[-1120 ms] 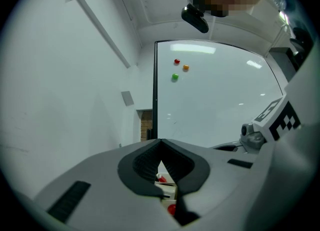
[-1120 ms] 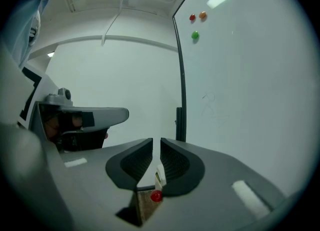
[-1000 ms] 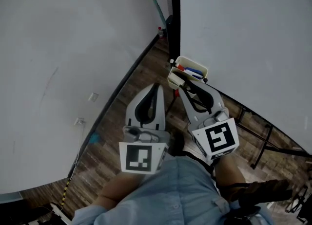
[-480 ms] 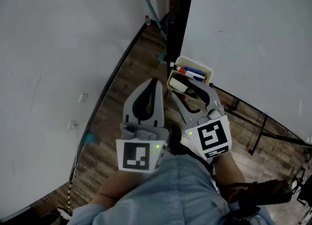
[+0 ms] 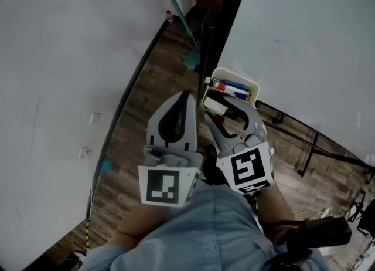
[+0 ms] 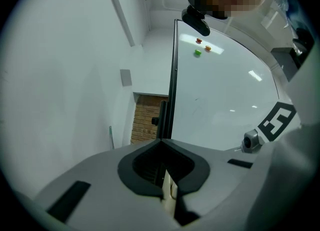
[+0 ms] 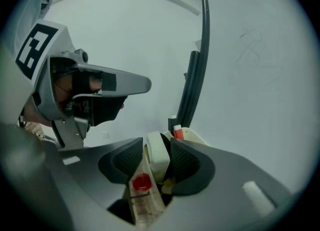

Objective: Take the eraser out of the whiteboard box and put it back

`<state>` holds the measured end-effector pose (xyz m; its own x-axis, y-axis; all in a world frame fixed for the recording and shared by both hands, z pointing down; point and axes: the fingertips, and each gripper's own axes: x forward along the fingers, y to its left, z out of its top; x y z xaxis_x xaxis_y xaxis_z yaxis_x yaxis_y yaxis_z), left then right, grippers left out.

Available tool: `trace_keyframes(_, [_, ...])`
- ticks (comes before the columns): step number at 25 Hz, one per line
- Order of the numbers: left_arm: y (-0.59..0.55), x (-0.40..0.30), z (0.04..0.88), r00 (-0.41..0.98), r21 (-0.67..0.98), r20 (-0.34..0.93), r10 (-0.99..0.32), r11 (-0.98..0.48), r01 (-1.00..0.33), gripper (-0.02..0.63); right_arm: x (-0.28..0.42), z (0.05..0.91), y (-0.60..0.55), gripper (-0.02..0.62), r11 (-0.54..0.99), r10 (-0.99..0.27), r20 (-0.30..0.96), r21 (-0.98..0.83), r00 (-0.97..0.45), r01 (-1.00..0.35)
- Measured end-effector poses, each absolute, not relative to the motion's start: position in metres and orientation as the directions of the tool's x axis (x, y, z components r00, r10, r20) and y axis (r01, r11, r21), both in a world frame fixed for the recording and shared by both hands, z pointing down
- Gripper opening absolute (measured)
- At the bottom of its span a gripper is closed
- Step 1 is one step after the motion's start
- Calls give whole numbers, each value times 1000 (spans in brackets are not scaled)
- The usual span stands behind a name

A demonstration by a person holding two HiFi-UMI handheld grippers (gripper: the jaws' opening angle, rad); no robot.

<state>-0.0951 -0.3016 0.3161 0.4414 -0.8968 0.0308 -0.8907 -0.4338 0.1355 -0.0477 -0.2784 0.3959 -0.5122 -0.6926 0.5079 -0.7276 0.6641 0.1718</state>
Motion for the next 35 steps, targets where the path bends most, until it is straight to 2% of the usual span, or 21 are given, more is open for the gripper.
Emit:
trace_keyframes(3, [-305, -94, 319, 450, 146, 38, -892, -441, -886, 6, -46, 398, -281, 140, 649, -709, 516, 209, -481, -732])
trace_keyframes(12, [-309, -94, 321, 460, 143, 46, -887, -450, -882, 6, -49, 400, -281, 139, 656, -714, 527, 272, -461, -704])
trace_keyframes(17, [-310, -93, 321, 462, 135, 47, -886, -453, -881, 6, -46, 398, -282, 118, 654, -703, 520, 204, -486, -728])
trace_keyframes(28, [-294, -96, 293, 443, 67, 0, -897, -442, -895, 6, -33, 353, -277, 114, 623, -746, 388, 118, -541, -774])
trace_keyframes(35, [-274, -92, 260, 424, 15, -68, -903, -426, -905, 5, -24, 301, -263, 112, 627, -768, 244, 98, -592, -773])
